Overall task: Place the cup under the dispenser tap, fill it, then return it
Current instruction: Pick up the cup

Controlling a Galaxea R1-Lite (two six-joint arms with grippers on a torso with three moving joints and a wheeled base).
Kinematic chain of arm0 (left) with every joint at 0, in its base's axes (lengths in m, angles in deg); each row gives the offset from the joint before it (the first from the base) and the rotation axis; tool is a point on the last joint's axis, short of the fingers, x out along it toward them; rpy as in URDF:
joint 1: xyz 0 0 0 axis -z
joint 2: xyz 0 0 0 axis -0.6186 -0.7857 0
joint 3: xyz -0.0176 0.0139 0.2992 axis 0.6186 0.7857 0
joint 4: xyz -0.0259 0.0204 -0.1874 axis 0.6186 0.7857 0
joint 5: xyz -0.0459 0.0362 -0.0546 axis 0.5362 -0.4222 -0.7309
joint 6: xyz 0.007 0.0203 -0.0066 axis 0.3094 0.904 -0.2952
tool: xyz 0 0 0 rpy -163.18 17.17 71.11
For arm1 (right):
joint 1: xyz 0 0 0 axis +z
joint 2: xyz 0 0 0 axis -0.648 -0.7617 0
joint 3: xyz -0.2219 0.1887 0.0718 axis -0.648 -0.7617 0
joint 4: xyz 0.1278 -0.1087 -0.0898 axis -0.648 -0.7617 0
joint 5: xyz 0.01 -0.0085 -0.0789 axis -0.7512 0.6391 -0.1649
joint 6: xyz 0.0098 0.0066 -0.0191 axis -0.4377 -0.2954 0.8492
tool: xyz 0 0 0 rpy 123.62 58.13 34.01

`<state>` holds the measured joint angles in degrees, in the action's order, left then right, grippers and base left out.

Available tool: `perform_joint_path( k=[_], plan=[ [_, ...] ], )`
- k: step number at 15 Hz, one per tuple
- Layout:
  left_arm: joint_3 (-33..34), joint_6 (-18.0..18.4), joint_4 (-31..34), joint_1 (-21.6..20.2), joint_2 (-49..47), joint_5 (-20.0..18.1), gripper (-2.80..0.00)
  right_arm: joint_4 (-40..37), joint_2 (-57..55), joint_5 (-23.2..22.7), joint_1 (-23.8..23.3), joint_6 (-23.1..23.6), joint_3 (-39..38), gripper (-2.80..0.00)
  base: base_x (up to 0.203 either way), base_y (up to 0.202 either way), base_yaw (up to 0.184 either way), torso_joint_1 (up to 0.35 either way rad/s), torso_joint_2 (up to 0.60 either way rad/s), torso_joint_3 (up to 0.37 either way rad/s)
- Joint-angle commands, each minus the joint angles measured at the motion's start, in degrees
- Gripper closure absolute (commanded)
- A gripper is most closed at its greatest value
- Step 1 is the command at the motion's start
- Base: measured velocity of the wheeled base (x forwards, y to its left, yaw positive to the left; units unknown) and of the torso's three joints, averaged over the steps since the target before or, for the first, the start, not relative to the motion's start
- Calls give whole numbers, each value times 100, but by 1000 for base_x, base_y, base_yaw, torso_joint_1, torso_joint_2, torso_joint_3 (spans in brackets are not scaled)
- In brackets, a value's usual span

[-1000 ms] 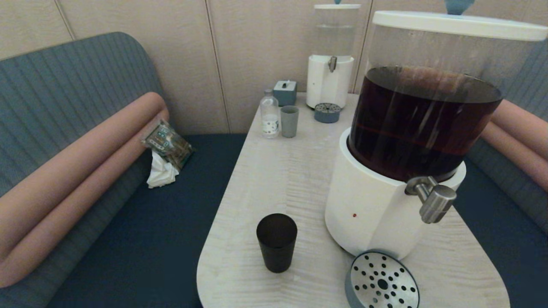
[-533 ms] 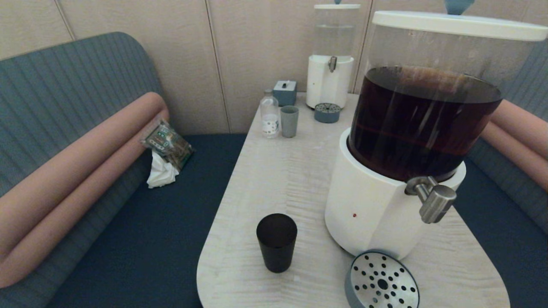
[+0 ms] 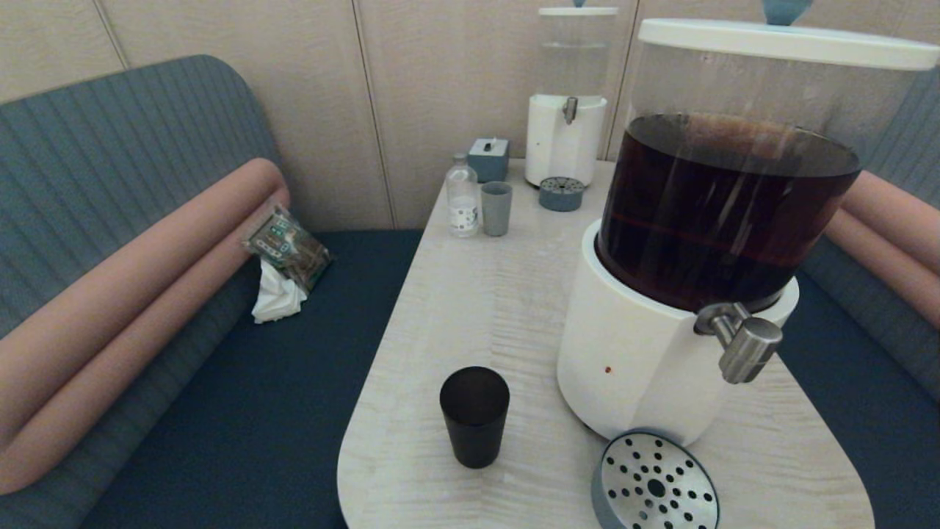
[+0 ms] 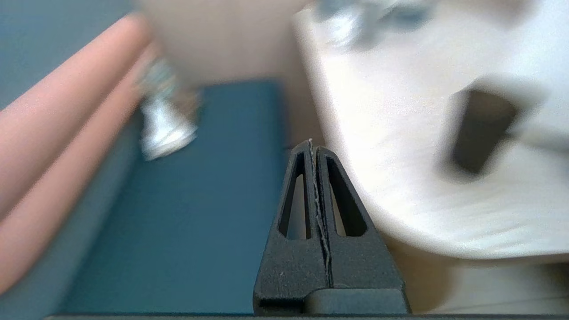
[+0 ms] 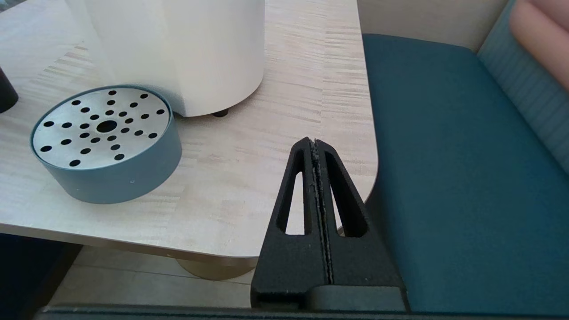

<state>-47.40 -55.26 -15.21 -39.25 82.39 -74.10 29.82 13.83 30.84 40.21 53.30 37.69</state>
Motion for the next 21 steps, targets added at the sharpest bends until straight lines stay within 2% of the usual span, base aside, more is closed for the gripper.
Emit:
perform_joint_path(
  k=[1, 3, 4, 5, 7, 9, 10, 15, 17, 20, 21],
  plan=[
    [-539, -256, 35, 23, -693, -457, 0, 3, 2, 0, 1, 4, -18, 0, 0, 0, 0, 0, 0, 0],
    [-922, -591, -37, 162, -1501, -885, 0, 3, 2, 0, 1, 10, -18, 0, 0, 0, 0, 0, 0, 0],
    [-960, -678, -269, 293, -1878, -1034, 0, 3, 2, 0, 1, 1, -18, 0, 0, 0, 0, 0, 0, 0],
    [-880, -739, -708, 494, -2193, -1228, 0, 3, 2, 0, 1, 2, -18, 0, 0, 0, 0, 0, 0, 0],
    [-453, -822, -1805, 784, -2692, -1964, 0, 3, 2, 0, 1, 8, -18, 0, 0, 0, 0, 0, 0, 0],
    [-68, -839, -2507, 833, -3084, -2681, 0, 3, 2, 0, 1, 2, -18, 0, 0, 0, 0, 0, 0, 0],
    [35, -841, -2756, 839, -3245, -2859, 0, 3, 2, 0, 1, 1, -18, 0, 0, 0, 0, 0, 0, 0],
    [30, -705, -3516, 836, -4319, -3045, 0, 3, 2, 0, 1, 1, -18, 0, 0, 0, 0, 0, 0, 0],
    [46, -666, -3935, 818, -4786, -2963, 0, 3, 2, 0, 1, 2, -18, 0, 0, 0, 0, 0, 0, 0],
    [48, -598, -4030, 807, -5101, -2877, 0, 3, 2, 0, 1, 10, -18, 0, 0, 0, 0, 0, 0, 0],
    [40, -562, -4062, 807, -5218, -2877, -17, 3, 2, 0, 1, 1, -18, 0, 0, 0, 0, 0, 0, 0]
  ],
)
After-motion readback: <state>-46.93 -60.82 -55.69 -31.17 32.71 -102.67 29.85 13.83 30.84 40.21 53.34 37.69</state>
